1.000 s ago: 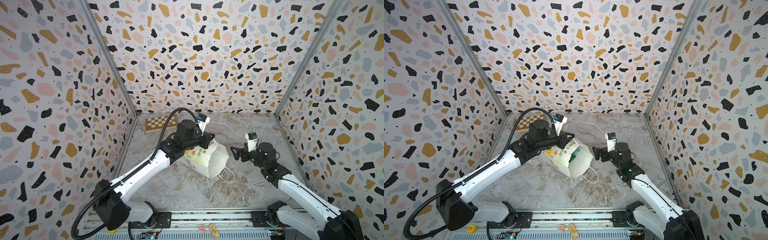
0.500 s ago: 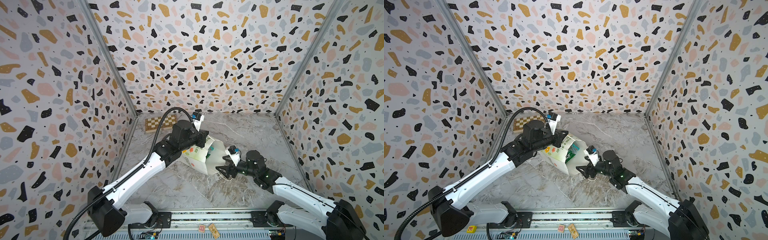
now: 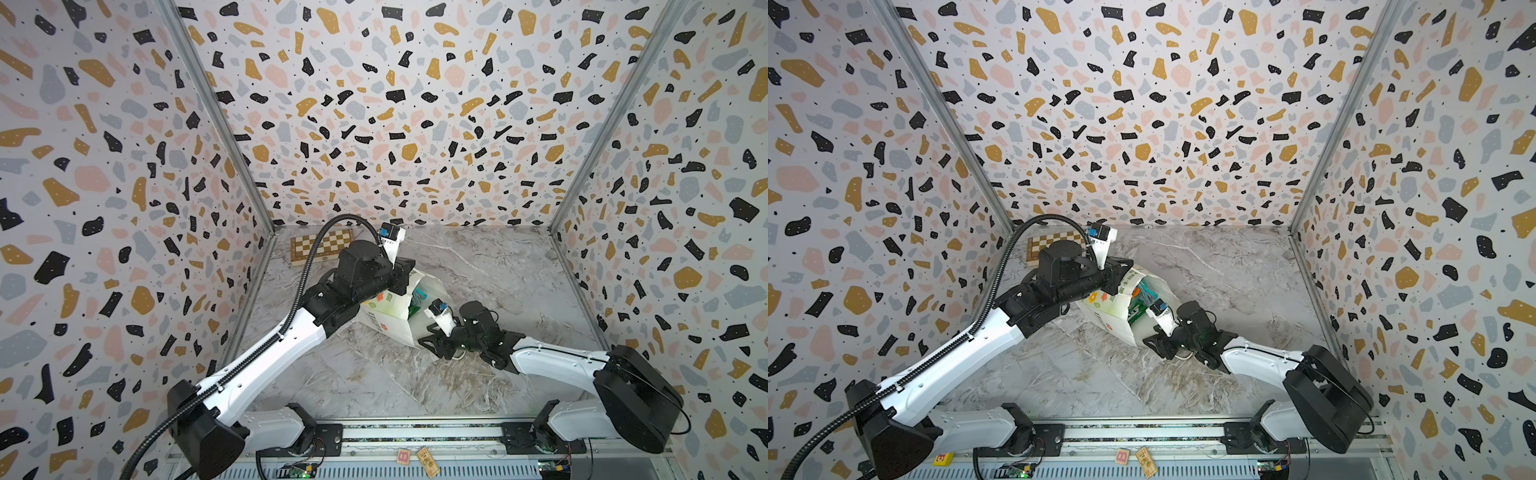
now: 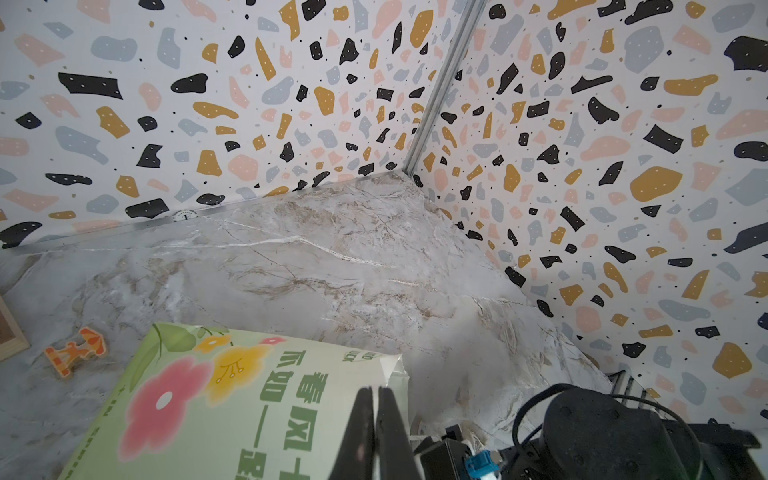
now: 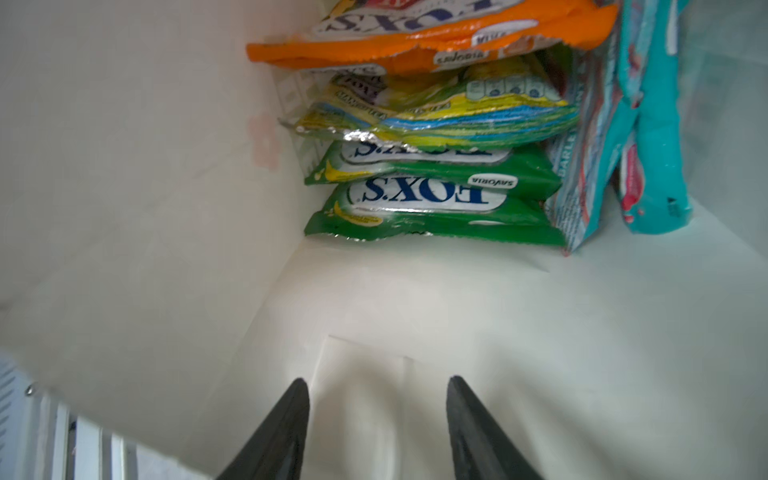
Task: Take the snacks out of the paper bag
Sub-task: 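Hold the tilted bag with the left gripper while the right gripper reaches into its opening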
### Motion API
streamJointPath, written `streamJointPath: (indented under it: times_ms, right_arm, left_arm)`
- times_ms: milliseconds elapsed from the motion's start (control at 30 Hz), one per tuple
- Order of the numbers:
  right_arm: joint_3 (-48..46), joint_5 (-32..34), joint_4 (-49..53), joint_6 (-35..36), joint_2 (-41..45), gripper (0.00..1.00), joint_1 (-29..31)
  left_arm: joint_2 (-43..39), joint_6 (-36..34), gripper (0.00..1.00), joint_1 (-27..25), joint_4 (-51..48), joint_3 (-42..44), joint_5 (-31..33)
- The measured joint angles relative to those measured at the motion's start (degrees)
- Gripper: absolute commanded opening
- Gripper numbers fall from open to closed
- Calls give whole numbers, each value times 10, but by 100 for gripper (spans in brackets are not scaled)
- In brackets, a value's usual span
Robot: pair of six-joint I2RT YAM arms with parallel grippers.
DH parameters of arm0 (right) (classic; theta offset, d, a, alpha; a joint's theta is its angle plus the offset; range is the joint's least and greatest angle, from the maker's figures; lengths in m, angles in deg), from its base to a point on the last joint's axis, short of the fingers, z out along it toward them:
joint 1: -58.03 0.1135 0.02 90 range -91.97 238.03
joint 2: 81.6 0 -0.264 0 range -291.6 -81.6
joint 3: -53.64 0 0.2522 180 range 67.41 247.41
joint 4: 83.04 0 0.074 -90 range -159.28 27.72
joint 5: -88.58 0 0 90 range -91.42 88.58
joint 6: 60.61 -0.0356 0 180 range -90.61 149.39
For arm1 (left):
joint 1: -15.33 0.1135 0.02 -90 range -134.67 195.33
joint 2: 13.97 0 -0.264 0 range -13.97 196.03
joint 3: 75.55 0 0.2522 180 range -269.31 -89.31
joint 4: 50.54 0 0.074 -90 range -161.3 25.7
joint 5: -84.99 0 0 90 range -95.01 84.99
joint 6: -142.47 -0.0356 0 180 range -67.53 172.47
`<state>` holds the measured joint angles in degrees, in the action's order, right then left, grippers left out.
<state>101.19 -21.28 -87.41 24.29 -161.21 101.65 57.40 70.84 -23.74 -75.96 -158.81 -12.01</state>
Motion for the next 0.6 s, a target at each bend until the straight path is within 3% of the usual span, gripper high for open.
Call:
streamJointPath:
  times_ms: [200, 367, 600]
  right_arm:
    - [33, 53, -17, -9, -42, 44, 0]
    - [47, 101, -29, -19, -61, 32, 0]
    - [76, 148, -50, -28, -94, 26, 0]
  left_arm:
    - [-1, -11, 0, 0, -6, 0, -17]
    - [-1, -13, 0, 0, -10, 0, -30]
    - [-1, -14, 0, 0, -10, 0, -40]
